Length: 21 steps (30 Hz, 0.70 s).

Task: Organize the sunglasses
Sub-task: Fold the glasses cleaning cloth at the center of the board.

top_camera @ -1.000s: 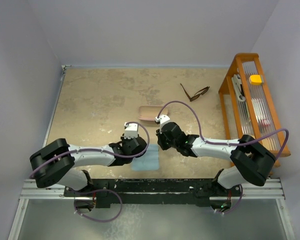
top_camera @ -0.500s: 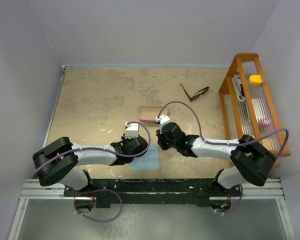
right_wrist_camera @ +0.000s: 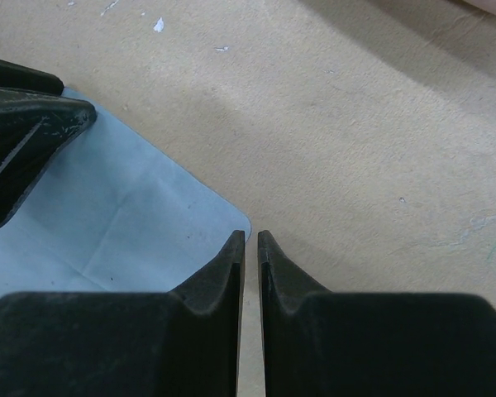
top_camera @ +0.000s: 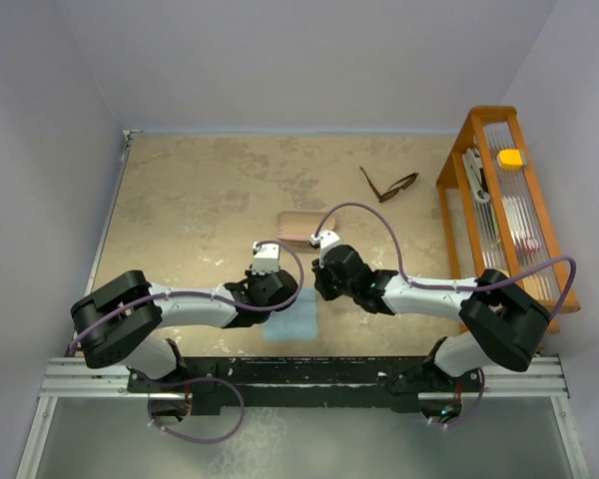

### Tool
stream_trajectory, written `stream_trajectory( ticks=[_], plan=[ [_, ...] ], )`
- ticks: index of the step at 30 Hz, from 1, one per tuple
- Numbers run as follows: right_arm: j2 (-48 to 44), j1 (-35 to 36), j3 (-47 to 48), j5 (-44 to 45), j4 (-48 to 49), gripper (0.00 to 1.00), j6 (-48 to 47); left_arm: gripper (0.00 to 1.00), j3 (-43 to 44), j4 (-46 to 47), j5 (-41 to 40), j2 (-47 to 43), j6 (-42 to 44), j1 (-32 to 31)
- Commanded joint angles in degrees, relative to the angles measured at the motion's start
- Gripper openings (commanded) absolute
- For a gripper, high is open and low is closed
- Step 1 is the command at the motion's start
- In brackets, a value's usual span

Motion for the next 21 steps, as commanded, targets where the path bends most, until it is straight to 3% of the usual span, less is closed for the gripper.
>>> stream_trajectory(
  ticks=[1,8,15,21],
  plan=[
    [-2.3,-0.1,-0.4,-1.3,1.0,0.14,-0.2,0.23,1.0,-1.4,2.3,1.9,-0.6,0.3],
    [-2.2,-0.1,-0.4,-1.5,1.2,0.14,0.1,0.18,0.6,-2.0,2.5,1.4,-0.8,0.2],
    [-2.2,-0.1,-0.5,-1.1,1.3,0.14,0.2,0.01,1.0,-2.2,2.7,1.2,-0.6,0.2],
    [-2.0,-0.1,0.0,-1.6,1.5,0.14,0.1,0.0,1.0,-2.2,3.0,-0.1,-0.4,0.2]
  ],
)
